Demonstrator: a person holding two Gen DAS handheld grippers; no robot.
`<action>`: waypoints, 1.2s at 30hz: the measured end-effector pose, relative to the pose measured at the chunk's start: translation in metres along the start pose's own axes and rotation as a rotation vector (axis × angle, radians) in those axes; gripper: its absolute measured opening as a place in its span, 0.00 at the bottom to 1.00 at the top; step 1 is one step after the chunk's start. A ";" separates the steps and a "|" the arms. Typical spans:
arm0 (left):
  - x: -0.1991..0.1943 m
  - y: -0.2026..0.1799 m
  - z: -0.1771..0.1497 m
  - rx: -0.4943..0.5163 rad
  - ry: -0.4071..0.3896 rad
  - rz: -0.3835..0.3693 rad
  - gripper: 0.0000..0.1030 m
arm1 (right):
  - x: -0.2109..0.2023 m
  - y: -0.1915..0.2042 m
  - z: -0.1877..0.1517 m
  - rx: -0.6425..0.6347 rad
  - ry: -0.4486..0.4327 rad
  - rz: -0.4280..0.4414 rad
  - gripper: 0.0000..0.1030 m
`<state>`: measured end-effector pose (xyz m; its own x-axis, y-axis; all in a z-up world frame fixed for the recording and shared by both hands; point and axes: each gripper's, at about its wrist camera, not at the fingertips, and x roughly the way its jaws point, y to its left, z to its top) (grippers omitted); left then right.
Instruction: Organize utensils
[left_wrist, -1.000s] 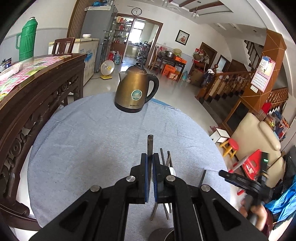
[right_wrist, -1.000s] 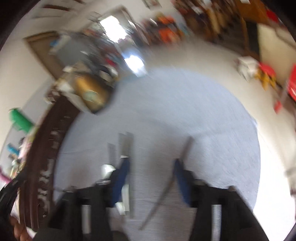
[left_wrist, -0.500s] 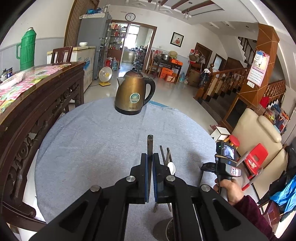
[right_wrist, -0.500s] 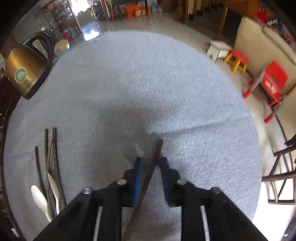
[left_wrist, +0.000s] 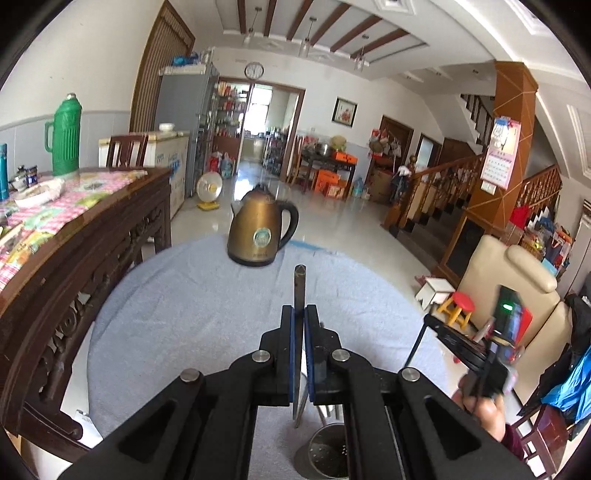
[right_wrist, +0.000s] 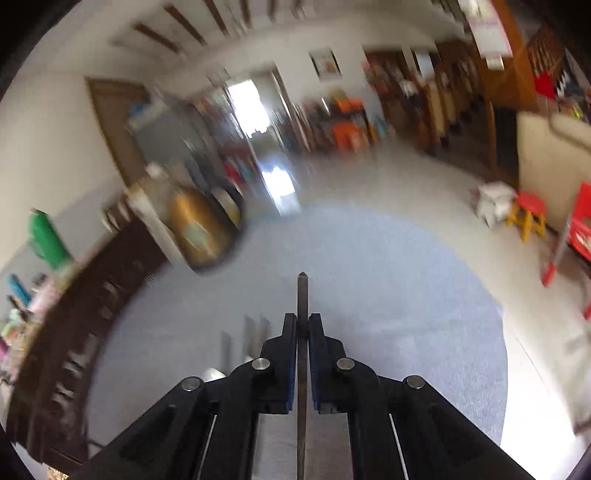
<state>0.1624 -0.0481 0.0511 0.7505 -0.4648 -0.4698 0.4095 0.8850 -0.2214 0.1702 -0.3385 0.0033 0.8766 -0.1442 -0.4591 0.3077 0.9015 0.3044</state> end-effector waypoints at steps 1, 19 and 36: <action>-0.005 -0.001 0.002 -0.003 -0.011 -0.005 0.05 | -0.017 0.008 0.002 -0.005 -0.053 0.022 0.07; -0.024 -0.022 -0.018 -0.015 0.010 -0.060 0.05 | -0.154 0.131 -0.011 -0.113 -0.244 0.247 0.07; 0.001 -0.011 -0.041 -0.051 0.131 0.026 0.06 | -0.094 0.085 -0.060 -0.123 0.098 0.214 0.10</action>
<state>0.1375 -0.0570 0.0180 0.6850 -0.4376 -0.5825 0.3616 0.8983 -0.2496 0.0914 -0.2238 0.0221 0.8752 0.0895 -0.4754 0.0669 0.9509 0.3022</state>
